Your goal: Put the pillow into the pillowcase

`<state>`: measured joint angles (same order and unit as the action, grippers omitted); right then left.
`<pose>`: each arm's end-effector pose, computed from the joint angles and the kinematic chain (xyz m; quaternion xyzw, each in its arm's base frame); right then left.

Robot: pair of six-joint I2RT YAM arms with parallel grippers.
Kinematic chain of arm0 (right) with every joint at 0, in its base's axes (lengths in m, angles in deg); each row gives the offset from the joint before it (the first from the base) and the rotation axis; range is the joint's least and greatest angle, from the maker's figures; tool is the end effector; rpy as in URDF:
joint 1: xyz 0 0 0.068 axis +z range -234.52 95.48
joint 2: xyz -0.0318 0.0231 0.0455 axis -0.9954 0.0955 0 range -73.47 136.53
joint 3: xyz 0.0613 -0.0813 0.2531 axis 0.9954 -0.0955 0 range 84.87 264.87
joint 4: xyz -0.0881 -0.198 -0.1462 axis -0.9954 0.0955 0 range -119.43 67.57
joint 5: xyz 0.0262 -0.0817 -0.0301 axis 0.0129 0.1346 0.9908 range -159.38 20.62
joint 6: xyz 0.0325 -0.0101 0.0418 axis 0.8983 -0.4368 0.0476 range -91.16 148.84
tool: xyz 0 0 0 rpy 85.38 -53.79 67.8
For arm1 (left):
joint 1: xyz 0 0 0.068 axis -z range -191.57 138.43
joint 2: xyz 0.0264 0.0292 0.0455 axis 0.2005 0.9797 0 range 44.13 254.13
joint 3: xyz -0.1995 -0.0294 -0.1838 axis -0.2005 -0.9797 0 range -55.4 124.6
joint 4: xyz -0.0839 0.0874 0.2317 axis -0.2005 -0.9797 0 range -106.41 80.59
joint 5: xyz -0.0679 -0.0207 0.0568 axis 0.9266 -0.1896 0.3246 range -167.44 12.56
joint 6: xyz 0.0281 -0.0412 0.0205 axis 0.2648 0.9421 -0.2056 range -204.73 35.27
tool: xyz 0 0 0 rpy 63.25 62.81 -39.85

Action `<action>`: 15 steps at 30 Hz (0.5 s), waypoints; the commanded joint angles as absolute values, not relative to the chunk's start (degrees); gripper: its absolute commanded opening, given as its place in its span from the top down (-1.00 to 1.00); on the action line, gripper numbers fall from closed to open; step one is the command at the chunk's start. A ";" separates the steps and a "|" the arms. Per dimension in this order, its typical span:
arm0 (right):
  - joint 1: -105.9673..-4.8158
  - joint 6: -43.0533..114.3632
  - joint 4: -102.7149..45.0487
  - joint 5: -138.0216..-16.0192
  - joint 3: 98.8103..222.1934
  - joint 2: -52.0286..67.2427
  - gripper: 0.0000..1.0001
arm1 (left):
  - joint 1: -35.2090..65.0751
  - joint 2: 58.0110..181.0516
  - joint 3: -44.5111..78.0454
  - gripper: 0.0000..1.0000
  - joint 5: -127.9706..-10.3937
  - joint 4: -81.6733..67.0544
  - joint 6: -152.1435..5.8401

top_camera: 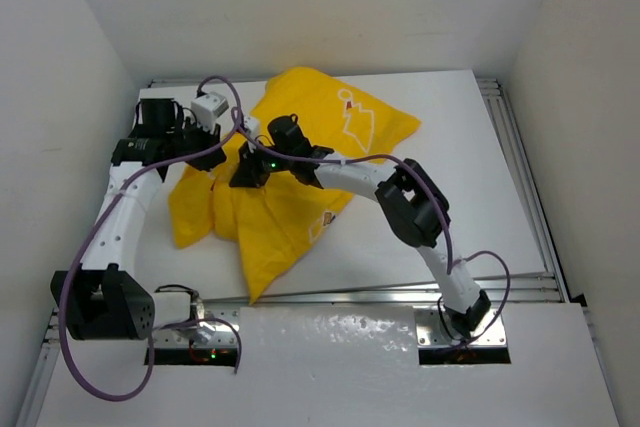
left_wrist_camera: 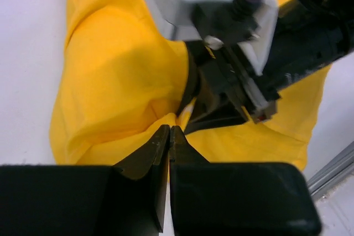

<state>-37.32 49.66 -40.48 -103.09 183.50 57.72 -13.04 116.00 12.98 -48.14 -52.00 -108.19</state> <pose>0.3450 0.4016 0.1929 -0.3394 0.7330 0.4999 0.3124 0.2594 -0.0107 0.3338 0.2640 0.8628 -0.1510 0.4040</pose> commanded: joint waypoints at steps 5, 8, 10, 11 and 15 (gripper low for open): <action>-37.23 43.45 -45.26 -111.63 168.47 40.29 1.00 | -12.45 114.35 17.89 0.21 -55.99 -50.90 -117.85; -37.58 37.29 -38.06 -120.60 164.94 35.79 1.00 | -12.18 116.27 21.49 0.13 -49.28 -55.53 -125.23; -38.20 35.61 -34.36 -121.50 164.06 34.55 1.00 | -9.66 117.77 23.08 0.12 -44.77 -62.37 -132.24; -38.90 35.43 -34.00 -121.59 162.93 33.76 1.00 | -8.59 118.47 22.82 0.12 -42.31 -63.89 -134.11; -40.31 35.34 -32.42 -121.85 162.39 33.49 1.00 | -1.04 119.01 18.70 0.12 -41.41 -66.45 -141.32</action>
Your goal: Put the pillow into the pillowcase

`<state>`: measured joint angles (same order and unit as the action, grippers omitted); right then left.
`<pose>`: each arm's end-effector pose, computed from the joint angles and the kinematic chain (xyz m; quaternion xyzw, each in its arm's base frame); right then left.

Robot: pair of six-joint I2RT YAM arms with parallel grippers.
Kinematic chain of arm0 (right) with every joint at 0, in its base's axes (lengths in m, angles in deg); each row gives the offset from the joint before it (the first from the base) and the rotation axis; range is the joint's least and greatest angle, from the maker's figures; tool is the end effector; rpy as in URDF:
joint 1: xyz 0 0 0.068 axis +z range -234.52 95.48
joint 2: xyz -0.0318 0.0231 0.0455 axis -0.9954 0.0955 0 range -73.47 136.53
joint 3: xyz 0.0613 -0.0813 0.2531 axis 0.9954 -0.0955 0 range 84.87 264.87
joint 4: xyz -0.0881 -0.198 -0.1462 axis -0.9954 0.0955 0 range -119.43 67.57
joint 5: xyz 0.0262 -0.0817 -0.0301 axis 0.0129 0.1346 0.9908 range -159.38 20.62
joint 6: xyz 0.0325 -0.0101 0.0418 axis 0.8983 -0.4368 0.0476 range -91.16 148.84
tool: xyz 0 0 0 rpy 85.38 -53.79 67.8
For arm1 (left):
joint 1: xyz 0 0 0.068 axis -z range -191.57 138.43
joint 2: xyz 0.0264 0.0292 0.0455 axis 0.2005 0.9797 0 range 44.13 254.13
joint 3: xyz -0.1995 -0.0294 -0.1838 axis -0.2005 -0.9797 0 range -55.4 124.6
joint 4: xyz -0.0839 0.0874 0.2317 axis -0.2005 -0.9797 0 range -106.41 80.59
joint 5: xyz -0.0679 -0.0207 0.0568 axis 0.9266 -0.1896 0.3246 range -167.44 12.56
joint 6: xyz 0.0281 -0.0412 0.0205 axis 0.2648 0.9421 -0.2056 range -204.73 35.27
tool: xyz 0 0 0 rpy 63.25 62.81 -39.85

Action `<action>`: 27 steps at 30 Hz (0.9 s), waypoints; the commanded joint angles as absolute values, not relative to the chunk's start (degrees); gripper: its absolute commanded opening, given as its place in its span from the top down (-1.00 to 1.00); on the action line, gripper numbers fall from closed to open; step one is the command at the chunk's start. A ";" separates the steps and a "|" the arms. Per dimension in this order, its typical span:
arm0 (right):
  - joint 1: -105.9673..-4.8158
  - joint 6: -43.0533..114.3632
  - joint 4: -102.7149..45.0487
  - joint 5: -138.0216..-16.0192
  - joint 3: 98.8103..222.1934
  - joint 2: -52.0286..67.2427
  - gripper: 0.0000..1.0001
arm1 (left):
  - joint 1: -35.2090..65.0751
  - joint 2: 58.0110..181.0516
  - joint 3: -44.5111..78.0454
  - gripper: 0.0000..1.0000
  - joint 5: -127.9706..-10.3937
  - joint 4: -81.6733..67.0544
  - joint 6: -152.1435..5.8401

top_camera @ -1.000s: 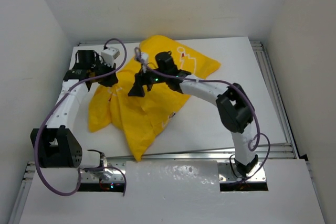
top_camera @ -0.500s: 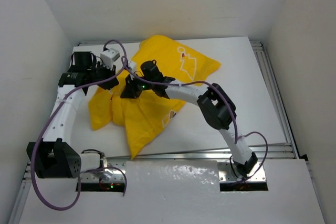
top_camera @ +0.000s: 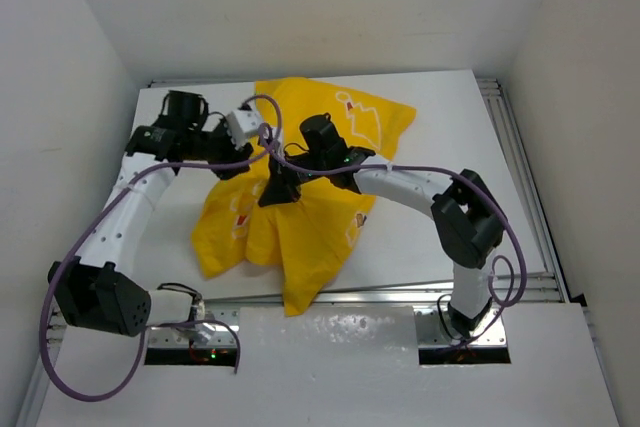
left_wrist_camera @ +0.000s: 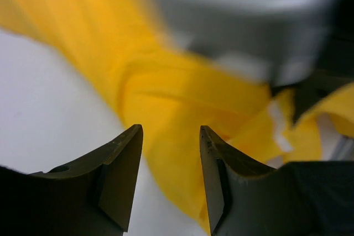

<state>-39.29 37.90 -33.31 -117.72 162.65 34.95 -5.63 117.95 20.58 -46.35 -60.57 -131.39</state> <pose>0.2854 0.3254 0.2468 -0.4452 0.6719 0.5285 0.2666 0.2544 -0.0449 0.3575 0.4840 0.7674 -0.1180 0.4037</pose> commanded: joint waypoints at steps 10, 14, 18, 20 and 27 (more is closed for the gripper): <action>-43.29 36.13 -31.35 -121.85 162.83 33.31 1.00 | 3.20 121.38 15.71 0.22 -32.88 -69.97 -143.44; -45.32 41.05 -38.12 -122.90 159.41 31.91 1.00 | 4.86 122.17 12.19 0.25 -32.45 -68.13 -142.04; -46.55 44.48 -42.69 -122.99 158.35 31.38 1.00 | 6.54 124.45 12.88 0.20 -30.43 -69.60 -141.33; -47.34 45.10 -43.14 -122.99 158.08 31.12 1.00 | 6.54 126.12 14.81 0.19 -29.03 -72.33 -143.35; -47.96 46.68 -45.94 -123.26 155.80 29.72 1.00 | 6.63 125.25 13.78 0.67 -36.99 -67.17 -136.34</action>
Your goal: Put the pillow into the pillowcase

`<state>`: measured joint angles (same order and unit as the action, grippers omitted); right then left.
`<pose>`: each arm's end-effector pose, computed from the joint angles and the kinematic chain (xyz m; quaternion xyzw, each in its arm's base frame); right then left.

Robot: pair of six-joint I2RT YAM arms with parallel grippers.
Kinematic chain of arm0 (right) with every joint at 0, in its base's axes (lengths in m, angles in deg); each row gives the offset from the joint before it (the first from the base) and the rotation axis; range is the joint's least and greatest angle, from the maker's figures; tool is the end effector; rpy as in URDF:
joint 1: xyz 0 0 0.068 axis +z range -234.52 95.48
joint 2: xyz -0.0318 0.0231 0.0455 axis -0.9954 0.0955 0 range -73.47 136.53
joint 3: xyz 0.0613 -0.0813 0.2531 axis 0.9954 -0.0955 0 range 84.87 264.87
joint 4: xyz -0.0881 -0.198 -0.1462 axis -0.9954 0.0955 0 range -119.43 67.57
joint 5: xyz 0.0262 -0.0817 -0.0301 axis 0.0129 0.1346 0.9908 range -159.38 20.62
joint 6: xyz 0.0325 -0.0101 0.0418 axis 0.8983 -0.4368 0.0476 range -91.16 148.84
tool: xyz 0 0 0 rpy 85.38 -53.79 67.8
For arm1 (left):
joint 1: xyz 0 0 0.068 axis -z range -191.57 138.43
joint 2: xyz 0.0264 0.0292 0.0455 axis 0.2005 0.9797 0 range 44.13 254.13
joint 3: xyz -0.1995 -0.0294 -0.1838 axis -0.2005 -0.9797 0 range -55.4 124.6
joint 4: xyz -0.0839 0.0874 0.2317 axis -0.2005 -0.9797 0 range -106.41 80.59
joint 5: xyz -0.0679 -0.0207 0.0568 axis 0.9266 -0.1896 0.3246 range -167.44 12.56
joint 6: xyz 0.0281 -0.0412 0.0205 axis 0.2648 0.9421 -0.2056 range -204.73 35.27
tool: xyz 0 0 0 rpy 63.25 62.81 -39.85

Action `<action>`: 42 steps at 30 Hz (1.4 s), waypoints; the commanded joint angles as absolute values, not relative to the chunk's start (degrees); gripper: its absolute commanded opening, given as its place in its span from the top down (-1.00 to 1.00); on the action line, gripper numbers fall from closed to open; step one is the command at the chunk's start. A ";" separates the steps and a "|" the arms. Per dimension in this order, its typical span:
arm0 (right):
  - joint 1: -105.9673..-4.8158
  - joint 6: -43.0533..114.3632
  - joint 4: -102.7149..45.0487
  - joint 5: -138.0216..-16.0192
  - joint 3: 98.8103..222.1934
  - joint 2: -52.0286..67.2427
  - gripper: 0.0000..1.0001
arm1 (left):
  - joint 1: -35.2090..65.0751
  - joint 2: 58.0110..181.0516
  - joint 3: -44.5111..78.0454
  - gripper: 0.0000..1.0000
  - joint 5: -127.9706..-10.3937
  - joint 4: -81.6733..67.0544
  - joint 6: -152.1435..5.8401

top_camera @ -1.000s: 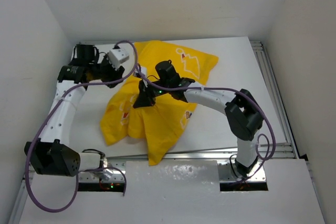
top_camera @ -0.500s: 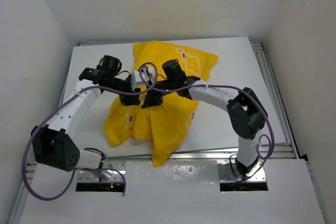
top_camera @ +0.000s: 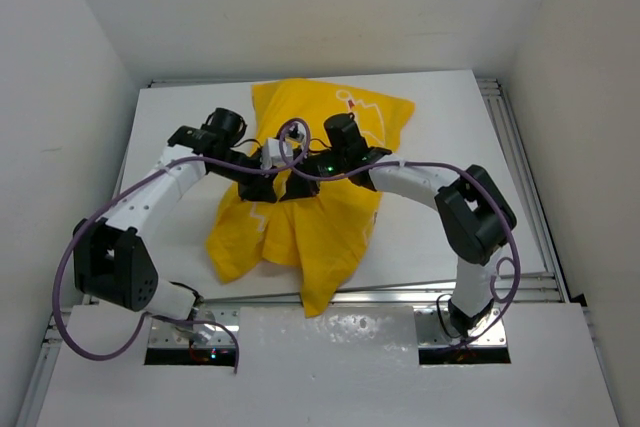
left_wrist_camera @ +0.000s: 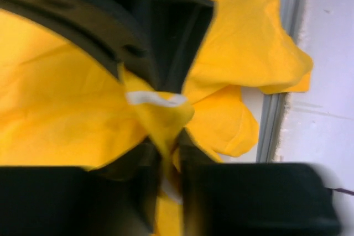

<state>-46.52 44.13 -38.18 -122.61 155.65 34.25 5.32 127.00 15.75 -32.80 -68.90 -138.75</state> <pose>0.3105 0.2787 0.2207 -0.3766 0.7068 0.5495 0.2380 0.2525 -0.1027 0.2905 0.5799 0.7074 -0.3072 0.2625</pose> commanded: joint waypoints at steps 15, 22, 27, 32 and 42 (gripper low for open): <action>-49.63 44.22 -42.17 -111.83 151.58 32.61 1.00 | 6.54 115.49 33.18 1.00 -67.33 -59.60 -116.46; -51.11 38.69 -35.94 -107.79 151.31 29.98 1.00 | 6.54 114.70 26.53 1.00 -76.62 -54.98 -119.45; -55.07 35.61 -29.61 -109.37 152.46 28.92 1.00 | 4.00 118.47 17.02 1.00 -101.16 -35.90 -119.98; -56.39 36.58 -29.61 -111.30 151.93 28.48 1.00 | 3.46 127.62 25.17 0.42 -80.07 -48.50 -116.90; -56.48 36.04 -29.87 -114.82 152.55 27.25 1.00 | 3.64 127.09 14.30 0.19 -59.18 -62.50 -128.95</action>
<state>-56.29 36.76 -29.81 -113.06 152.15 30.07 4.07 127.35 16.23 -65.24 -60.13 -126.29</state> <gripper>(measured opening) 0.003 0.411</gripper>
